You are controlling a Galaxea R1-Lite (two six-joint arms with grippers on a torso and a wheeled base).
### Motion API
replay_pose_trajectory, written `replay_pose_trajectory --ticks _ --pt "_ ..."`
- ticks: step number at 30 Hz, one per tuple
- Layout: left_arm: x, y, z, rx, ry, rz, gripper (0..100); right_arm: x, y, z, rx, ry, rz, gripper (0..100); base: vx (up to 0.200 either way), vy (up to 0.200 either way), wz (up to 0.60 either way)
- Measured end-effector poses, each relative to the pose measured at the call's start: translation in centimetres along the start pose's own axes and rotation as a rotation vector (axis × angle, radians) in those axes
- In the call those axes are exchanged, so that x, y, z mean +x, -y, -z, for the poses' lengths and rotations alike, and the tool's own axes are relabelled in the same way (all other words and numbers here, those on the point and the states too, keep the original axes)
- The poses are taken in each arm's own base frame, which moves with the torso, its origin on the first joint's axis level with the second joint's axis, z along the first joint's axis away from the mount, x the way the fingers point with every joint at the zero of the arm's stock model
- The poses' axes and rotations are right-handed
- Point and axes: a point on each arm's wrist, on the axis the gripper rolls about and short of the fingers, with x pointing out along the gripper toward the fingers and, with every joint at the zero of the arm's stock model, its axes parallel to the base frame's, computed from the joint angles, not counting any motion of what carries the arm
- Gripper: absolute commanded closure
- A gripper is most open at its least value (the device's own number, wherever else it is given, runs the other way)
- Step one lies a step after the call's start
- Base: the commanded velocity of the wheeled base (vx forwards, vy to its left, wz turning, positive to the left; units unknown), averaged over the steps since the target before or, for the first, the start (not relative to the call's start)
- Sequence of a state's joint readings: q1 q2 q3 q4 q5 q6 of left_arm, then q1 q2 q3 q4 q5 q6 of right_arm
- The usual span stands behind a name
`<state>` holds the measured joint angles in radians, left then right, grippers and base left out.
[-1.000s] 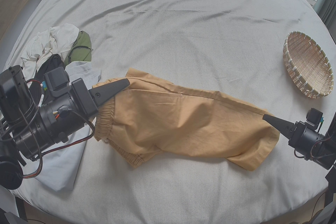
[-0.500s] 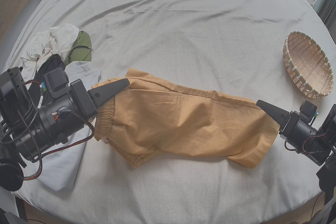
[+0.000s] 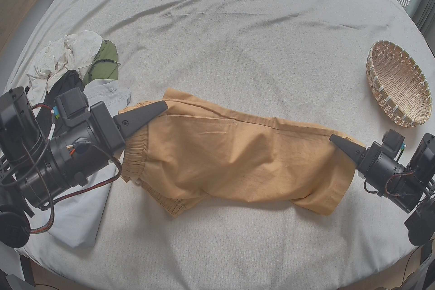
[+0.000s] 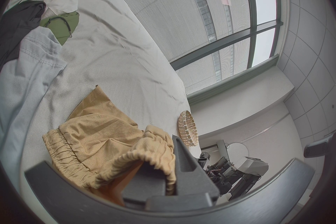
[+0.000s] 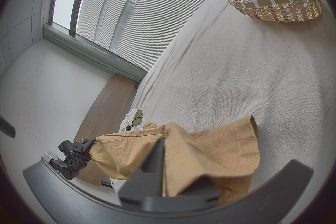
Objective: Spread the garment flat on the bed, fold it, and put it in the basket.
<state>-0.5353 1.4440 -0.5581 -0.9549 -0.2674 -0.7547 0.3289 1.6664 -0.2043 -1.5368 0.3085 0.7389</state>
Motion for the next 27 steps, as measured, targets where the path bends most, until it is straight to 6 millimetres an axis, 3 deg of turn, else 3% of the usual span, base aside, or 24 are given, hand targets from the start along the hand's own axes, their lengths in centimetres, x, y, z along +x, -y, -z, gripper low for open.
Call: replay_pose_trajectory --ticks 9,21,27 --pt "-0.2 1.1 -1.1 0.047 0.102 0.105 100 -0.7 -0.7 -0.5 -0.031 0.025 -0.014 100 0.0 0.0 0.0" --pt "-1.1 4.4 -3.9 0.147 0.203 0.282 100 -5.4 -5.0 -2.8 -0.115 0.082 -0.073 100 0.0 0.0 0.0" --pt "-1.5 5.8 -5.3 0.216 0.26 0.328 100 -6.2 -6.8 -5.2 -0.17 0.133 -0.069 100 0.0 0.0 0.0"
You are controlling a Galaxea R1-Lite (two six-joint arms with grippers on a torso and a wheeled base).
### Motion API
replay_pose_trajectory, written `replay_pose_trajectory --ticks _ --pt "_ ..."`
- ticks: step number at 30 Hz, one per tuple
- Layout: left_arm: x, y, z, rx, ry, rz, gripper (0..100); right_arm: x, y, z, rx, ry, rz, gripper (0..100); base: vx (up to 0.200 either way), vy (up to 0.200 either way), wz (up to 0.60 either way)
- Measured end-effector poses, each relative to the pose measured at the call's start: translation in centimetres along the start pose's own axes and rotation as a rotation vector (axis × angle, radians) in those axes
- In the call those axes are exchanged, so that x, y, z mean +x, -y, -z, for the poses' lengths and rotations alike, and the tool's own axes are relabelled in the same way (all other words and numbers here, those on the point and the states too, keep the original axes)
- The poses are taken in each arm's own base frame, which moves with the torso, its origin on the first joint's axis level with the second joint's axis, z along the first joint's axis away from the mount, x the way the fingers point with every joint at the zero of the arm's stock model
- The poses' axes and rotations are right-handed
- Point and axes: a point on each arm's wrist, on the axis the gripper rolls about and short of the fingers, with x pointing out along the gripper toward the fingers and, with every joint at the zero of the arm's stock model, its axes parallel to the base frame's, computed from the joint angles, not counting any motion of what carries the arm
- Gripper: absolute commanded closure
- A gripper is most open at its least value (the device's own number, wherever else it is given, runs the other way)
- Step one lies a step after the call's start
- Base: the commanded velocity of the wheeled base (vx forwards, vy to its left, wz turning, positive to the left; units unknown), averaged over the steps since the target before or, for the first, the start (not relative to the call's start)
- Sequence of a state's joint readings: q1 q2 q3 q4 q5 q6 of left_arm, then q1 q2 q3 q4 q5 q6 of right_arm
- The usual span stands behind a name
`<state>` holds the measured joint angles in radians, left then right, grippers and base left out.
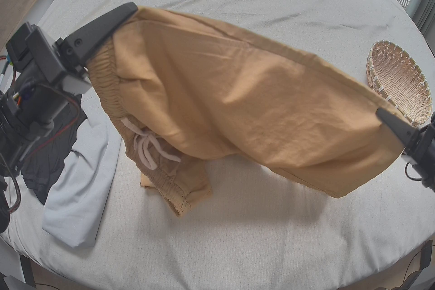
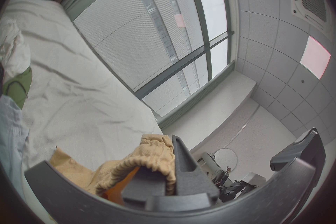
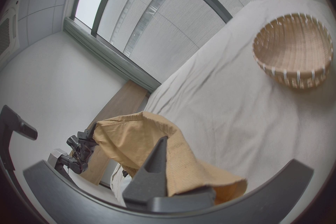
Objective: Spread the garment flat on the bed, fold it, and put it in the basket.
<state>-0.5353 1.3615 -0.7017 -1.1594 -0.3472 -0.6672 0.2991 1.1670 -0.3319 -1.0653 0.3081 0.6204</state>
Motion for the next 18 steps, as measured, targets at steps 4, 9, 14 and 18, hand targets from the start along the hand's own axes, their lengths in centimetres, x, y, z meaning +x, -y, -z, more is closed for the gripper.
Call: replay_pose_trajectory --ticks 4,9,14,18 --pt "0.1 0.6 -0.9 0.015 0.003 0.006 100 0.2 -1.1 -2.4 -0.05 0.051 -0.006 100 0.0 0.0 0.0" --pt "-0.1 1.7 -2.0 0.007 -0.033 -0.002 100 0.2 -2.4 -4.4 -0.082 0.051 0.008 100 0.0 0.0 0.0" --pt "-0.3 3.4 -3.9 0.013 -0.035 0.018 100 0.0 -4.1 -6.7 -0.137 0.104 -0.023 100 0.0 0.0 0.0" --pt "-0.5 4.6 -5.4 0.027 -0.008 0.043 100 -0.2 -5.5 -8.7 -0.174 0.167 -0.06 100 0.0 0.0 0.0"
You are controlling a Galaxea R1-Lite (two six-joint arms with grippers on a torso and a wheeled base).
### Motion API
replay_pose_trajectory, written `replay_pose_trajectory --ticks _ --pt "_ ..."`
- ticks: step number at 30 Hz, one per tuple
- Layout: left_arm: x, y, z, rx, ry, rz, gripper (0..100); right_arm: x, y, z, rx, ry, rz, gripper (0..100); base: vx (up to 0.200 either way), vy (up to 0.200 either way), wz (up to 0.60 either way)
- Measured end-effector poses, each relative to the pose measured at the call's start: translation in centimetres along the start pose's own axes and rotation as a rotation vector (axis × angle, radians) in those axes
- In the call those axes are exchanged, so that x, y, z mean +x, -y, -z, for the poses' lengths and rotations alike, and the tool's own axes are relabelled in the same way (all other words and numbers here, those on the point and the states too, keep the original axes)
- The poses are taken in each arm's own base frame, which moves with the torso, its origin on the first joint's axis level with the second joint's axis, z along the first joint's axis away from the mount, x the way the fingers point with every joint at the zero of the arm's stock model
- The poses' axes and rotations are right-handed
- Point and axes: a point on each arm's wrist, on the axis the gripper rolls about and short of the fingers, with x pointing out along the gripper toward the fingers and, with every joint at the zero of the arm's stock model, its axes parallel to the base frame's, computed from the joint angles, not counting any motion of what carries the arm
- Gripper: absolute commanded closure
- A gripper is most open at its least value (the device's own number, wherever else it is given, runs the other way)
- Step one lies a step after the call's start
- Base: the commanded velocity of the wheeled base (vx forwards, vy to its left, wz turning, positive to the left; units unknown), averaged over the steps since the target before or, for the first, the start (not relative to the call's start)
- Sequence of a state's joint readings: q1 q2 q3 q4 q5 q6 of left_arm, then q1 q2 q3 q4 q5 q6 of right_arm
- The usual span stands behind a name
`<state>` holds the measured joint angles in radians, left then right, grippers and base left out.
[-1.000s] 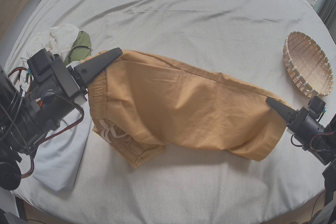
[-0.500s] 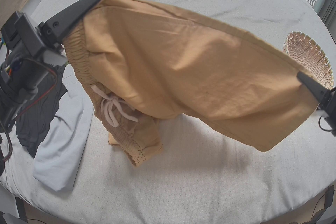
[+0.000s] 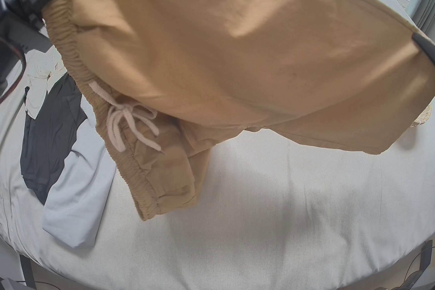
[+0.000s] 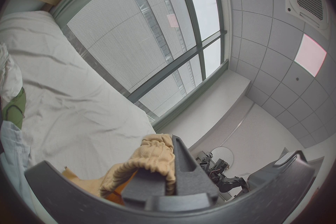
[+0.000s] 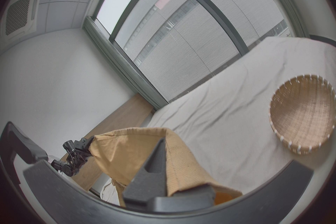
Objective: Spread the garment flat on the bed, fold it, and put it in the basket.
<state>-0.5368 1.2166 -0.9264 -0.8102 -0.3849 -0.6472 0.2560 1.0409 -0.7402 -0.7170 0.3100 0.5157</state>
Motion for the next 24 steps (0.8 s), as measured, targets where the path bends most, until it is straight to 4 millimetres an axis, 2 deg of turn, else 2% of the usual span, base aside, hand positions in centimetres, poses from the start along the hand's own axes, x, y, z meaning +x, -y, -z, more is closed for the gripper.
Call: replay_pose_trajectory --ticks 12,24 --pt "-0.2 1.6 -2.0 0.016 0.029 0.025 100 0.4 -3.3 -6.0 -0.047 0.113 -0.065 100 0.0 0.0 0.0" --pt "-1.3 3.0 -3.1 0.005 0.014 0.017 100 -1.0 -7.2 -11.8 -0.106 0.176 -0.154 100 0.0 0.0 0.0"
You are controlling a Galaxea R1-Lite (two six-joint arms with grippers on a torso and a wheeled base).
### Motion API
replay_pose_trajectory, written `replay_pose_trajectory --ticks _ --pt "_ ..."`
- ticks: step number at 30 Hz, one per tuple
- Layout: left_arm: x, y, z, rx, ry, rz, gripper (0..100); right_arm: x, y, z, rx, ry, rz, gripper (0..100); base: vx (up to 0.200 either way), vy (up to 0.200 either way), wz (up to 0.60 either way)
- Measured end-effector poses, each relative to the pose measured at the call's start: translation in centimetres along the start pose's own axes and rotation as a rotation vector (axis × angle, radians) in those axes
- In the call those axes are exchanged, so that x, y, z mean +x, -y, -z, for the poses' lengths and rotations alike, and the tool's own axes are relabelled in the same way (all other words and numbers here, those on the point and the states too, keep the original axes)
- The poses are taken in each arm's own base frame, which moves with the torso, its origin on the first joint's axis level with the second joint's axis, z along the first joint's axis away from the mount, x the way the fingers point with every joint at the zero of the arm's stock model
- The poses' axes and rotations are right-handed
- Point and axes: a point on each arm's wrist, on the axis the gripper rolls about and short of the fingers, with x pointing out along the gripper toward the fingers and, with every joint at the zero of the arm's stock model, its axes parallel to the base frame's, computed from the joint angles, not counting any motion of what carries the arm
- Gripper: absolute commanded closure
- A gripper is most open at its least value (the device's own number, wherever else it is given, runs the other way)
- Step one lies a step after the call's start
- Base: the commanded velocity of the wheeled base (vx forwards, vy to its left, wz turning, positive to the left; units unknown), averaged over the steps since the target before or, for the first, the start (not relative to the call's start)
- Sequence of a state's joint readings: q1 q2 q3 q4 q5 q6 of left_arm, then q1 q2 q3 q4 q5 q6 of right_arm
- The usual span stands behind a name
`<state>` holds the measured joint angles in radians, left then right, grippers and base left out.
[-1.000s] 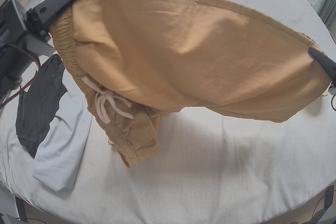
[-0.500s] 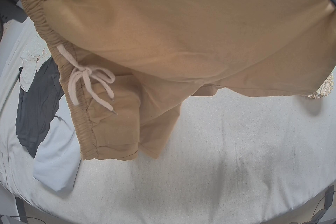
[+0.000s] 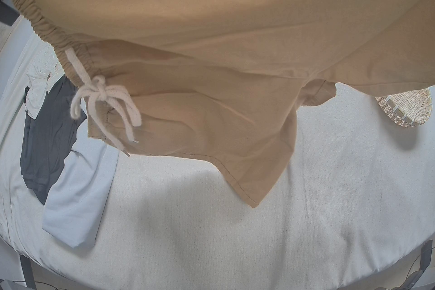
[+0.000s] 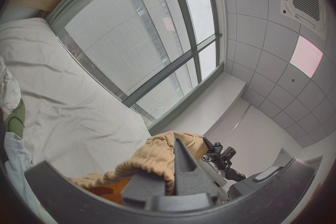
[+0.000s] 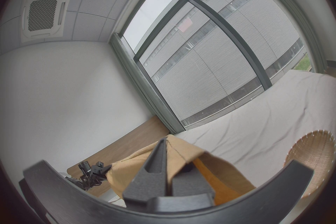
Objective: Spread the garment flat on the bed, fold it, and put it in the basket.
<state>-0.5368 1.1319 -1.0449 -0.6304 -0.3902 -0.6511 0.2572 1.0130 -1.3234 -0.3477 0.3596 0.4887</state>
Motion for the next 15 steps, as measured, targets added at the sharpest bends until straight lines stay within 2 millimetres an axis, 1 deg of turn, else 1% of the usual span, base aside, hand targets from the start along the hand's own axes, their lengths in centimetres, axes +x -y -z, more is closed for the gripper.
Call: replay_pose_trajectory --ticks 3,9,12,15 --pt "-0.4 0.3 -0.2 -0.003 -0.004 -0.004 100 -0.2 -0.9 -1.4 -0.004 -0.012 -0.02 100 0.0 0.0 0.0" --pt "-1.3 0.3 0.5 -0.021 -0.038 -0.032 100 -1.3 -2.2 -2.8 -0.008 -0.024 -0.049 100 0.0 0.0 0.0" --pt "-1.9 0.0 1.2 -0.035 -0.065 -0.056 100 -1.9 -2.1 -2.1 0.001 -0.048 -0.04 100 0.0 0.0 0.0" --pt "-2.5 -0.1 1.8 -0.052 -0.099 -0.085 100 -2.5 -1.4 -0.3 0.027 -0.105 -0.013 100 0.0 0.0 0.0"
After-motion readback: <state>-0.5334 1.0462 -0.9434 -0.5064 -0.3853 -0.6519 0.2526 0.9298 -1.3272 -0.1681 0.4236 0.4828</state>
